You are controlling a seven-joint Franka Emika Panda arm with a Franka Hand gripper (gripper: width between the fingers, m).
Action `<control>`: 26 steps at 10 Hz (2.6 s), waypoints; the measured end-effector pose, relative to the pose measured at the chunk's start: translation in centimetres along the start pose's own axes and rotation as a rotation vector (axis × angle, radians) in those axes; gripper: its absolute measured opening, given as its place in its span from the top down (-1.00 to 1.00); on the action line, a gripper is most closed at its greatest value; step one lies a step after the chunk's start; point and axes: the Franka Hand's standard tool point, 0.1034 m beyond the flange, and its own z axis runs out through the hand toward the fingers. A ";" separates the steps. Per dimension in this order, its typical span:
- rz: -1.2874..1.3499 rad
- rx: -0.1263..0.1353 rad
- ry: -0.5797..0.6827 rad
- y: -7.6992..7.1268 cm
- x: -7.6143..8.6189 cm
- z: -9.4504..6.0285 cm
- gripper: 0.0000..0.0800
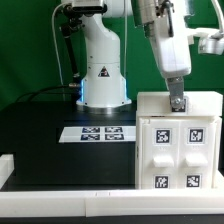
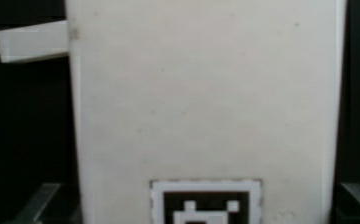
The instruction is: Assemble cabinet
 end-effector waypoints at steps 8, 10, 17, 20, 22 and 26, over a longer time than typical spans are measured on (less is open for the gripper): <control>-0.141 0.035 -0.052 -1.2 -0.9 -2.4 -1.00; -0.177 0.032 -0.050 -1.0 -0.9 -2.2 -0.99; -1.087 -0.041 -0.081 -2.2 -1.4 -2.1 -0.99; -1.346 -0.032 -0.087 -2.2 -1.4 -2.1 -0.99; -1.577 -0.044 -0.068 -2.3 -1.2 -2.2 -0.99; -2.058 -0.090 -0.037 -2.3 -1.3 -2.4 -0.99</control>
Offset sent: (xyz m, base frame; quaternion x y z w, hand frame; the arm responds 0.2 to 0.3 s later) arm 0.0023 0.0051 0.0184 -0.0017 -0.0248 -0.0831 0.9962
